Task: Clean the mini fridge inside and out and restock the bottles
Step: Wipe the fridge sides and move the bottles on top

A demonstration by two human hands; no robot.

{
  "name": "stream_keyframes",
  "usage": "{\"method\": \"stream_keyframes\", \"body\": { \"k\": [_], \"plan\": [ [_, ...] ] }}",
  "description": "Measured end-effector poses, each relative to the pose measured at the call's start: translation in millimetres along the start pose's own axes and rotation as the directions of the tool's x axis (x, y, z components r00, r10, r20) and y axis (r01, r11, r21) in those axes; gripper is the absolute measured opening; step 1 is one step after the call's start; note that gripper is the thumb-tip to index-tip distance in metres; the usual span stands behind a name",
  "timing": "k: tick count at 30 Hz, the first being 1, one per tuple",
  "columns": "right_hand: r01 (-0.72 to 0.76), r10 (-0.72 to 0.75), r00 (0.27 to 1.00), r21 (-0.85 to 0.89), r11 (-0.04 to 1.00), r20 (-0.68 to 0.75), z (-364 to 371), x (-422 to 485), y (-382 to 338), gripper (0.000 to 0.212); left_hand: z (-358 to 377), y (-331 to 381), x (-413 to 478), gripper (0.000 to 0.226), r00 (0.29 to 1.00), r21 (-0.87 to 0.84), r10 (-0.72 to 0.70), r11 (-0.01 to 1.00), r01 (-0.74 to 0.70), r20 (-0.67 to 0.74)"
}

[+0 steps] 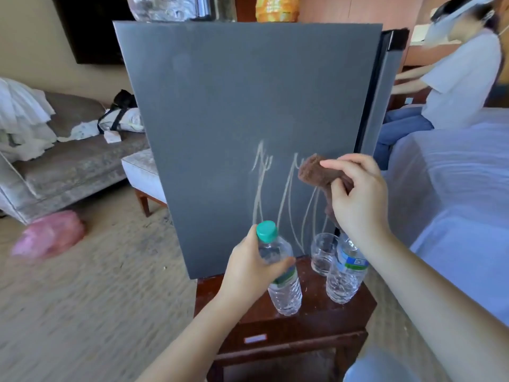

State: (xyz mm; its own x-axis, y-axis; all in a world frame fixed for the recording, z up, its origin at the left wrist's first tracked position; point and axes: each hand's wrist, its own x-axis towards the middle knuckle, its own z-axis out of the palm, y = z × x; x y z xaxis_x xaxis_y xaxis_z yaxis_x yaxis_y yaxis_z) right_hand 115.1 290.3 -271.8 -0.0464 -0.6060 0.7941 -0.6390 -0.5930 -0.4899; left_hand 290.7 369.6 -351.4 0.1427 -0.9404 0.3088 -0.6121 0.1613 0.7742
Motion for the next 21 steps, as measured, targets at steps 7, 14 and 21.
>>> {"method": "stream_keyframes", "body": {
  "k": [7, 14, 21],
  "plan": [
    [0.096, -0.057, 0.983, 0.224, 0.97, -0.175, 67.2, 44.8, -61.9, 0.043, -66.2, -35.1, 3.1, 0.054, 0.983, 0.178, -0.062, 0.98, 0.093, -0.175],
    [0.352, -0.343, 0.934, 0.088, 0.932, -0.103, 116.5, -28.3, -26.6, 0.036, -76.5, -59.7, 12.8, 0.056, 0.969, 0.229, -0.039, 0.969, 0.096, -0.243],
    [0.36, -0.297, 0.81, -0.029, 0.933, 0.506, 148.7, -157.7, 57.5, 0.042, -73.7, -67.6, 21.3, 0.056, 0.975, 0.267, -0.003, 0.962, 0.063, -0.222]
  ]
}}
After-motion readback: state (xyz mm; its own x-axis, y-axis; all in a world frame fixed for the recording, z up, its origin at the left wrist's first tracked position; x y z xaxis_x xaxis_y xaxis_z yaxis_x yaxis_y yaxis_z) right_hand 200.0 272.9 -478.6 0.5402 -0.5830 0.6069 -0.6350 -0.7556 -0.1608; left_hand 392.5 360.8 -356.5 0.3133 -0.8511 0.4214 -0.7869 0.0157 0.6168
